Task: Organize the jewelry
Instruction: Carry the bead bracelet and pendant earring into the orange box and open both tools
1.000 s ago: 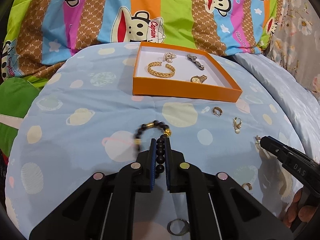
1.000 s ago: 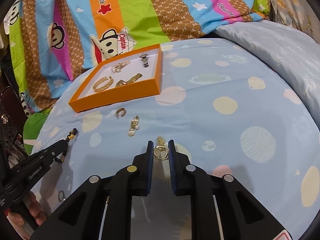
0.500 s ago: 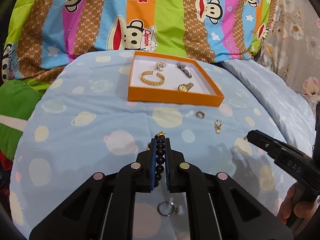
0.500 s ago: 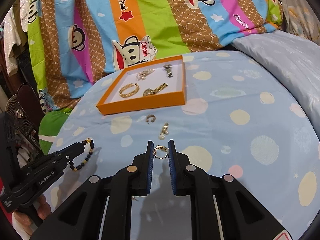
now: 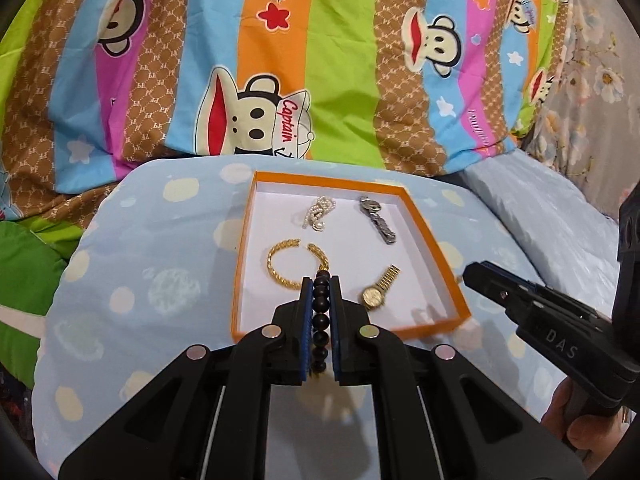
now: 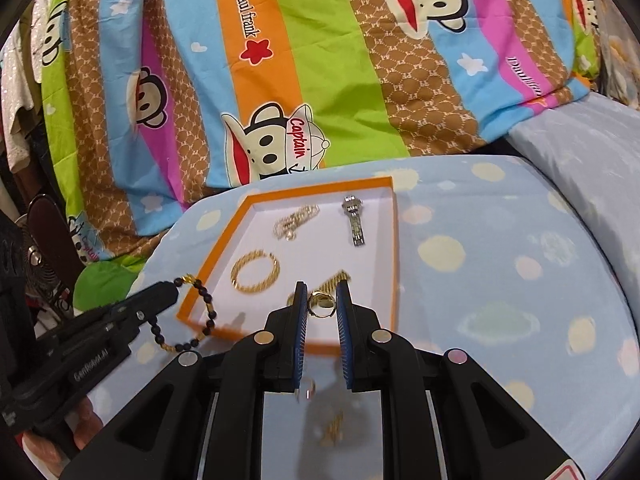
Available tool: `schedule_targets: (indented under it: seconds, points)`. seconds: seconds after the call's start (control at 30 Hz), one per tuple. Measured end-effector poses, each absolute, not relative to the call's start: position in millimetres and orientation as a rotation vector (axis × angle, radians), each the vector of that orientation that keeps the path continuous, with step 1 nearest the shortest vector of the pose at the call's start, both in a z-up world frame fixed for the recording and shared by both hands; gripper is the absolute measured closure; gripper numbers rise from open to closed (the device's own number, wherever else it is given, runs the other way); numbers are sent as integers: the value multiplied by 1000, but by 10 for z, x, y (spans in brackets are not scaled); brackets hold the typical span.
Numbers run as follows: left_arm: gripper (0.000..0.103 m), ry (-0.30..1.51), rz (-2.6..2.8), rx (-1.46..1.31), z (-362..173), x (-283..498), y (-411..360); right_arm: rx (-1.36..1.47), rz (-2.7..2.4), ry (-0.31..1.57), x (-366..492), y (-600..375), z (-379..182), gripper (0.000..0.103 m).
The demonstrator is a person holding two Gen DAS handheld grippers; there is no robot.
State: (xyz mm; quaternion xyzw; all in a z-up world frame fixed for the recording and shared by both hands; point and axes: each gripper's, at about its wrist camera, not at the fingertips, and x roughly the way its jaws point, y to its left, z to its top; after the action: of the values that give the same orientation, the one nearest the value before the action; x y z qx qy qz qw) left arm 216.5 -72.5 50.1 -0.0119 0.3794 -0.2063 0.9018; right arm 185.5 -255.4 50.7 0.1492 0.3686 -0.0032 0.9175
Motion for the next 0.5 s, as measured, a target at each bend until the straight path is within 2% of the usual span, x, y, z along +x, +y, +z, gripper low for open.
schedule_targets:
  seconds: [0.5]
  points:
    - [96,852,-387,-13,95,2739,-926,324,-29,843,2705,-2581,142,89]
